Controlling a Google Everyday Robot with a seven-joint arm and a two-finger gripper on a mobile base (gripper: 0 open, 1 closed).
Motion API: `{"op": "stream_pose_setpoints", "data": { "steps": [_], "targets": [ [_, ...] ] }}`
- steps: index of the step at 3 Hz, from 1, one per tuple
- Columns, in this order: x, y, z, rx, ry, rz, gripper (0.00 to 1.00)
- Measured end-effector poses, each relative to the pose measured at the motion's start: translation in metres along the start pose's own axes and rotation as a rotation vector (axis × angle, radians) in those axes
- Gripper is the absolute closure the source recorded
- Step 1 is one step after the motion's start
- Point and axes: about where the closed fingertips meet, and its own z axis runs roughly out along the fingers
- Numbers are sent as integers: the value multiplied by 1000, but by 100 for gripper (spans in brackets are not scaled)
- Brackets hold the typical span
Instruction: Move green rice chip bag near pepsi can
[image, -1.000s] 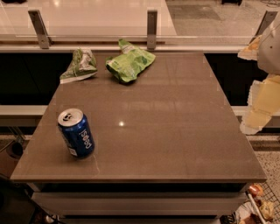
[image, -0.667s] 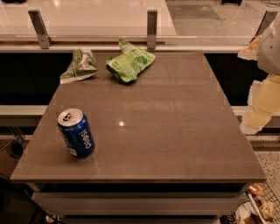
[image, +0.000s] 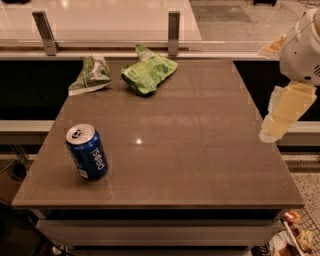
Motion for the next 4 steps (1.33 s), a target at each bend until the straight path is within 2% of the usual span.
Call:
{"op": "stream_pose_setpoints", "data": {
  "steps": [1, 2, 3, 4],
  "targets": [
    [-20, -22, 16, 60, -76, -72, 0],
    [-42, -44, 33, 88, -140, -131, 0],
    [-62, -65, 58, 86, -178, -137, 0],
    [-83, -81, 89, 64, -210, -110, 0]
  ]
}}
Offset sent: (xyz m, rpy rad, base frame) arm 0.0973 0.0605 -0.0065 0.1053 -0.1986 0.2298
